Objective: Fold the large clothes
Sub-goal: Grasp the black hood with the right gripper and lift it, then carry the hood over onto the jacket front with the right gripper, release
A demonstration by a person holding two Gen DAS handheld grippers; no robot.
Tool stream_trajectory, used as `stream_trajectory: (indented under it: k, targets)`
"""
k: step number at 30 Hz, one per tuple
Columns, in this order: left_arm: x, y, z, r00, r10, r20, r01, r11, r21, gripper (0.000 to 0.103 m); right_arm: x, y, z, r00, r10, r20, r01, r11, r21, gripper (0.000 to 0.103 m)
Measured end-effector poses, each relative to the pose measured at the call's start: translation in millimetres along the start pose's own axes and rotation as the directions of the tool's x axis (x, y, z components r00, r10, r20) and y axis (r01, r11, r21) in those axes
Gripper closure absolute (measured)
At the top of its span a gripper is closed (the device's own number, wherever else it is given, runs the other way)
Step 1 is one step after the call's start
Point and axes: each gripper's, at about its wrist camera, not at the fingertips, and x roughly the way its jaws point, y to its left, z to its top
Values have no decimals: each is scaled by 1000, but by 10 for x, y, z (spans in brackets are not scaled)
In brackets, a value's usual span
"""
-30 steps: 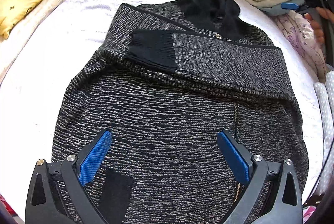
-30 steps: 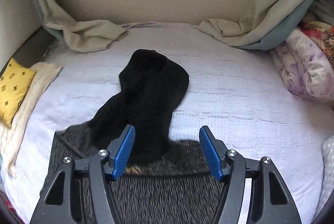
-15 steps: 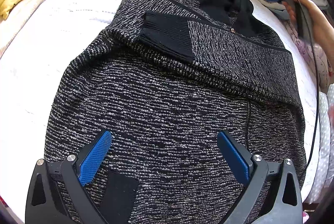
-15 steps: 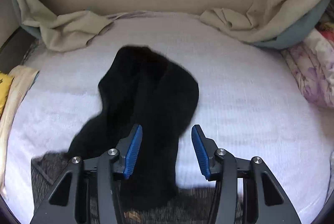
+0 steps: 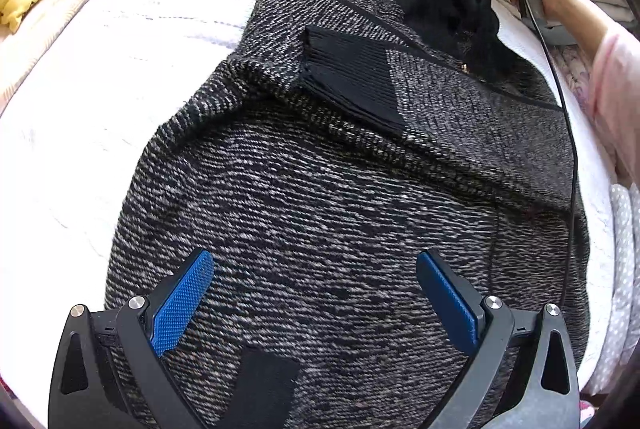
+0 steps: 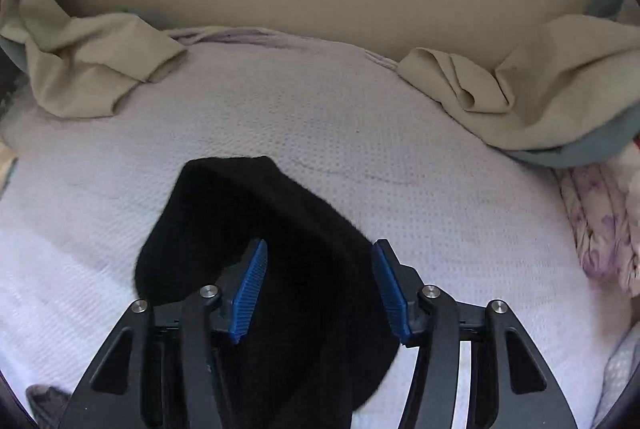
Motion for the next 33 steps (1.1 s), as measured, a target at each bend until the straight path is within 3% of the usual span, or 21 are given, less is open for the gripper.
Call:
stream_trajectory:
  k: [5,8,10,12,15,22,28,33]
  targets:
    - [61,28,59,1000,12,-4,-12,1000,3,0,298,100,86,999,-33,-38,33,999,-16,51]
    - [69,52,82,1000,18,0,-18,1000,-5,0,407,167,87,998,-37,-51,35,999,-34,71]
    - [56,64,80,1000,19,5,-18,1000,-11,0,435,188,76,997,-13,-69,11,999,-37,102]
    - [46,72,93,1000,21,9,-21,1000,-15,0,403,163,77,998,-3,-59,2,1000,-18,102]
    - [21,107,109,1000,25,19,-24,999,-24,0,122,60,81,998,43,34,-44,998,38,103]
    - [-170,208,73,998,26,61,-23,999,-47,0,-796,-159,-17,975,63,215,-72,997,34,103]
    - [-420,230,32,993,17,120,-11,999,-52,0,-1620,-358,-341,950,99,296,-105,994,4,103]
    - [-667,201,-24,985,-4,171,11,999,-40,0,-2325,-355,-852,919,147,365,-150,988,-21,103]
